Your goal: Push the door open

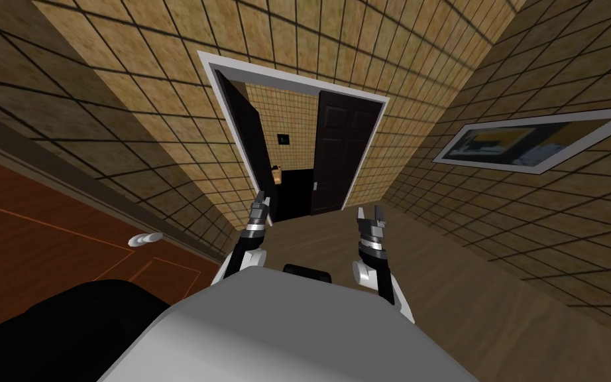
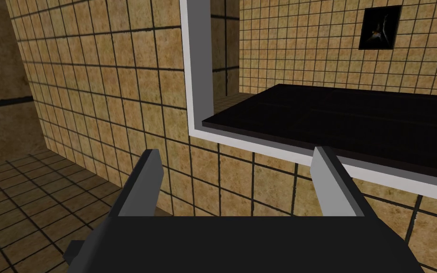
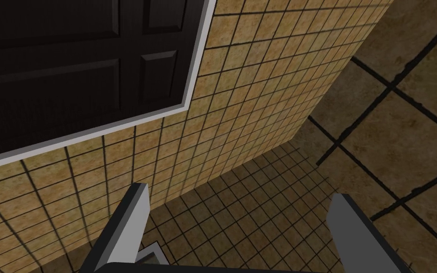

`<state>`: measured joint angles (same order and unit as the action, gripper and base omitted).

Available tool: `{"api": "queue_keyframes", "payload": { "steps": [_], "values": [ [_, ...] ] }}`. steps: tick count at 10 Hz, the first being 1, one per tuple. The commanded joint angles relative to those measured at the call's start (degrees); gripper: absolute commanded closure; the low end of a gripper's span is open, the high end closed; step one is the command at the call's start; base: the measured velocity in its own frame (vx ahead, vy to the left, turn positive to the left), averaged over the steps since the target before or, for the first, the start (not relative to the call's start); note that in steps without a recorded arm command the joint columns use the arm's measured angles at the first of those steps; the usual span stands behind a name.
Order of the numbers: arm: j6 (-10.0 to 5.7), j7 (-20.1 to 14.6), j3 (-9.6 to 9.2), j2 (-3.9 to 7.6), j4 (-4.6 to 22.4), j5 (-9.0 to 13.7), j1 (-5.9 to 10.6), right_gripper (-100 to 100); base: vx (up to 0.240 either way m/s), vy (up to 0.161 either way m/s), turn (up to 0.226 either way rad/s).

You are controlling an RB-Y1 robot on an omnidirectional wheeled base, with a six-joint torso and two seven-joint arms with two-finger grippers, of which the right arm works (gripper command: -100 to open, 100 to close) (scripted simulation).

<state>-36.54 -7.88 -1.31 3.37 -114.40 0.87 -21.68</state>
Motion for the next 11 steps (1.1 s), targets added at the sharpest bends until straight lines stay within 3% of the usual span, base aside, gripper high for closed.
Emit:
{"api": "queue_keyframes", "payload": {
  "steps": [1, 11],
  "values": [
    [-0.07, 0.2, -0.10, 0.29, 1.9, -0.2, 0.80, -100, 0.148, 0.002, 0.033],
    [-1.31, 1.3, -0.51, 1.67, 13.9, -1.0, 5.27, -100, 0.107, -0.018, 0.041]
  ]
}}
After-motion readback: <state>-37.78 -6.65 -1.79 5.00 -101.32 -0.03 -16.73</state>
